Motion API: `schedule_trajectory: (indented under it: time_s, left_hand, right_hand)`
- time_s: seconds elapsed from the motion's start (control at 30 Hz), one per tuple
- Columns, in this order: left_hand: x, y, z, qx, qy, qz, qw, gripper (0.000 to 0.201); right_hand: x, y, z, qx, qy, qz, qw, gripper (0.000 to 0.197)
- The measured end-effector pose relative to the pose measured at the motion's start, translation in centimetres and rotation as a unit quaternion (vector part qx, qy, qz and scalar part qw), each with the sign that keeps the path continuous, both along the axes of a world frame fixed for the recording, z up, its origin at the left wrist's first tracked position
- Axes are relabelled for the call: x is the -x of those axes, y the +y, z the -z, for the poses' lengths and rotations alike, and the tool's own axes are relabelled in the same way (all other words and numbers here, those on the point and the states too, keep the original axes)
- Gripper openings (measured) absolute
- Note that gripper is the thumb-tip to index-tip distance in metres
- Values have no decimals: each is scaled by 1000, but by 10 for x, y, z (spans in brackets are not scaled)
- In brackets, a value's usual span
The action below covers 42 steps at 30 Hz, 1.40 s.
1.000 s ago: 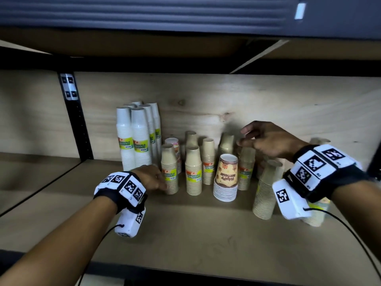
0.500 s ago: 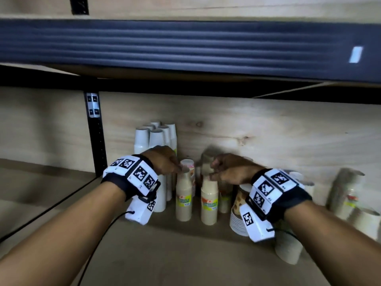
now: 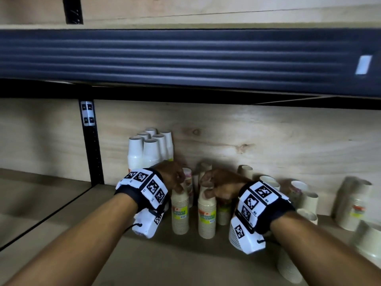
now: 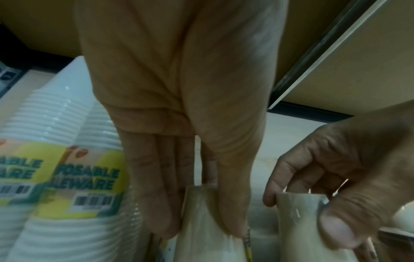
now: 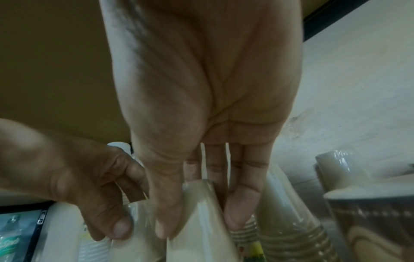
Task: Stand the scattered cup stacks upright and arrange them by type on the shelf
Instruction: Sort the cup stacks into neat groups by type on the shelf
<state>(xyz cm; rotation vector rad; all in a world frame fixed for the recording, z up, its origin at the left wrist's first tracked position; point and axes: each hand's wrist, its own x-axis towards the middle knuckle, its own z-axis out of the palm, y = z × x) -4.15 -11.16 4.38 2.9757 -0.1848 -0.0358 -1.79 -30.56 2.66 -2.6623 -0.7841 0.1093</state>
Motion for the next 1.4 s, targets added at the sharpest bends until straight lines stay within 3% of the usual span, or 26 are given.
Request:
schedule_trajectory:
  time_s: [0.1,0.2,0.33,0.57,0.9,1.17,1.3,1.4]
  left_hand:
    - [6,-1,-3,12,-5,7,1000,46]
    - [14,-8,-6,17,2,21,1000,47]
    - [24,-29,-5,53,25,48,997,50]
    - [39,-66,-5,73,44,83,993,51]
    - [50,-108,-6,112,58,139,982,48]
    - [50,-105,1,150,86,132,976,49]
    - [46,-97,2,203,121,121,964,51]
    - [43,-93,-1,229,104,110,962,47]
  right_hand:
    - [1,-4,-2,-6,0,5,1000,35]
    - [9,-13,-7,-20,26,16,999,29]
    - [33,-27,-16,-6,55,19,998,46]
    - [57,-65,-20,-1,90,61,994,52]
    - [77,-106,-23,-2,112,98,989,44]
    - [75,-108,-21,17,120,94,988,49]
    - [69,-103,-22,21,140,80,987,45]
    - [65,-101,-23,-10,135,88,987,39]
